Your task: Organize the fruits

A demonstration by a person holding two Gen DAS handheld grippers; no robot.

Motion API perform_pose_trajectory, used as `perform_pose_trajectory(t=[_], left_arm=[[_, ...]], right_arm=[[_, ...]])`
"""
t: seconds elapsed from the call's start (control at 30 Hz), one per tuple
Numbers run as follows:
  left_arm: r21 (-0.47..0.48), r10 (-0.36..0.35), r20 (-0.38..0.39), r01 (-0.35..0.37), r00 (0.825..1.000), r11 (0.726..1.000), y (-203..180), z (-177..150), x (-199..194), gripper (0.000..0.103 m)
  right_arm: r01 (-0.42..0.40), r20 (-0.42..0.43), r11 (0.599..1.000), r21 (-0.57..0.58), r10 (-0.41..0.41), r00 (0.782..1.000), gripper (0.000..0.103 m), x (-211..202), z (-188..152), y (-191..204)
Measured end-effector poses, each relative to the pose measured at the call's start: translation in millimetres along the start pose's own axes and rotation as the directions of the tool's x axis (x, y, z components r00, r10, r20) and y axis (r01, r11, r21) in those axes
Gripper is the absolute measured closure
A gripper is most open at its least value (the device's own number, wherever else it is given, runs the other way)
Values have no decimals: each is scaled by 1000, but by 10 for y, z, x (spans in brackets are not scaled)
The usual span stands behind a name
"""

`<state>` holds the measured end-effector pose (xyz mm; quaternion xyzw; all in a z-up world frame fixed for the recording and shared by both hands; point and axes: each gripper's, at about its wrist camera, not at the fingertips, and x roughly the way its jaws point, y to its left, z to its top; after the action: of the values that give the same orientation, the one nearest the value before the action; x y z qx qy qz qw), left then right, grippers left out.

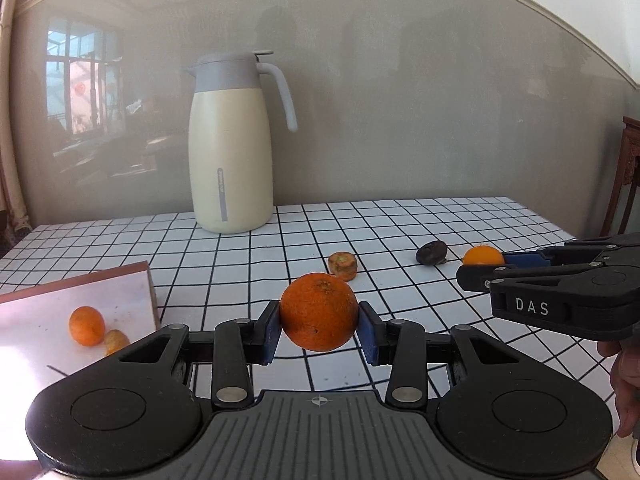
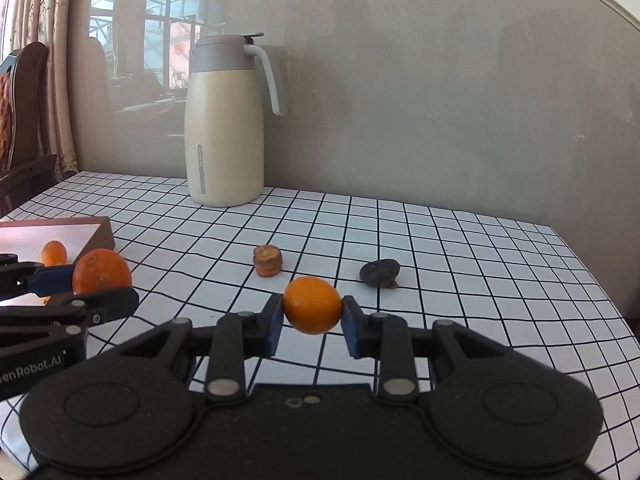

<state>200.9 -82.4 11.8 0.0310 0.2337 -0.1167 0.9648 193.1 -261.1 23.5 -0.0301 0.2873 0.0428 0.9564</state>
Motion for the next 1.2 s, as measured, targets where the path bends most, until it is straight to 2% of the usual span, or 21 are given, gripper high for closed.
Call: perform_pose_trajectory(t=[0.27, 0.5, 0.93, 1.2], left_arm=[[-13, 85, 23, -84, 996, 996, 434, -134, -403, 63], [-51, 159, 30, -157, 987, 986, 859, -268, -677, 63], [-75, 263, 30, -260, 964, 963, 1281, -446, -997, 63], [-109, 342, 28, -338, 939, 935, 1616, -550, -1203, 63]], right_arm=[[-46, 14, 998, -53, 46, 999, 81, -220, -49, 292], [-130, 38, 986, -103, 135, 990, 81, -289, 10, 647], [-295, 55, 934, -202, 311, 949, 81, -363, 117, 1301], [-360, 61, 901, -241, 384, 921, 81, -384, 164, 1629]])
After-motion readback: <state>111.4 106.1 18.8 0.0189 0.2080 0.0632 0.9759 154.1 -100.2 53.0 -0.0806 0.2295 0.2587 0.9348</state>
